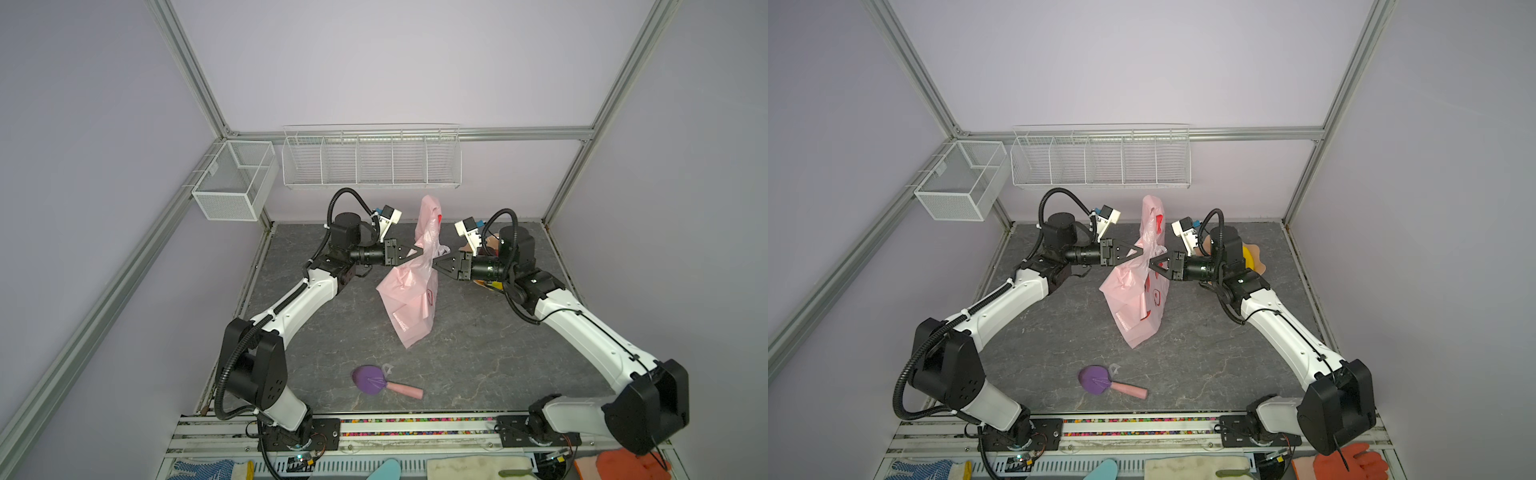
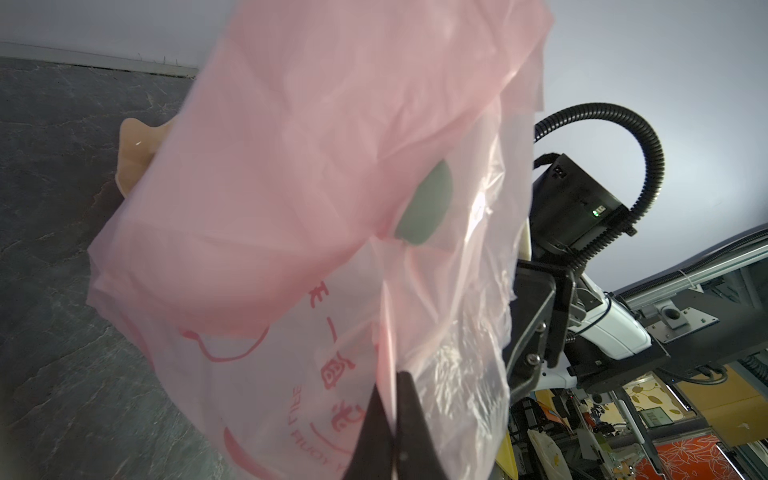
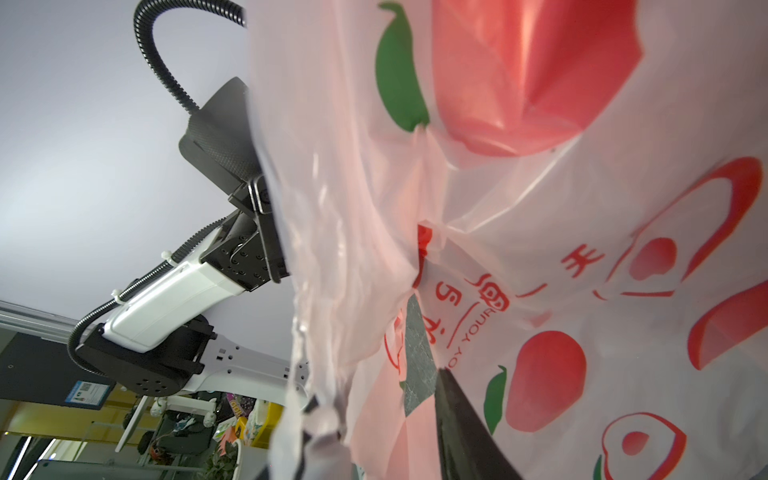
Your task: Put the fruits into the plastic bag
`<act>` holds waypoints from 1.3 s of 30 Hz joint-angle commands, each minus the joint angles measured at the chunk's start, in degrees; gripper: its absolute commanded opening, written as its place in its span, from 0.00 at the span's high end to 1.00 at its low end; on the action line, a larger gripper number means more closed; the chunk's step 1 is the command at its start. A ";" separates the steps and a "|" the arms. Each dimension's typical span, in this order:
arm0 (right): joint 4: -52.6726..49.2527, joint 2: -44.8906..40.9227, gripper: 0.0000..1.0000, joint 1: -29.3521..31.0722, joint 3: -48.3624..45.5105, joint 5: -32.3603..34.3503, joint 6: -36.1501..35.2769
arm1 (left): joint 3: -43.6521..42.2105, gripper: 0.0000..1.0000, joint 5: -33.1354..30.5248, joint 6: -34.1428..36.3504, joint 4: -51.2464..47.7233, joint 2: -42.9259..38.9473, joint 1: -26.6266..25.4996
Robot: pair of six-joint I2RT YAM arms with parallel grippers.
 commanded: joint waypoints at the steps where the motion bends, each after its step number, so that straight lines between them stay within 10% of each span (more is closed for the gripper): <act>1: 2.99 0.77 0.68 1.11 0.46 -0.27 1.32 | 2.37 1.00 -0.49 2.30 -1.39 1.08 -1.12; 10: 1.02 -0.14 0.93 1.73 0.22 4.14 0.34 | 2.25 1.00 -1.80 4.53 -2.81 1.78 -2.55; 15: -5.73 -2.37 0.93 2.03 1.07 9.88 -3.98 | 0.59 0.33 -7.34 -7.11 5.09 1.55 -0.15; 16: -6.75 -2.69 0.93 2.17 1.16 11.14 -4.78 | 0.83 0.00 -9.13 -9.47 5.66 1.17 0.61; 39: -12.51 -1.21 0.93 3.42 3.00 13.83 -10.02 | 30.43 0.05 -24.29 21.57 -51.14 10.50 -6.60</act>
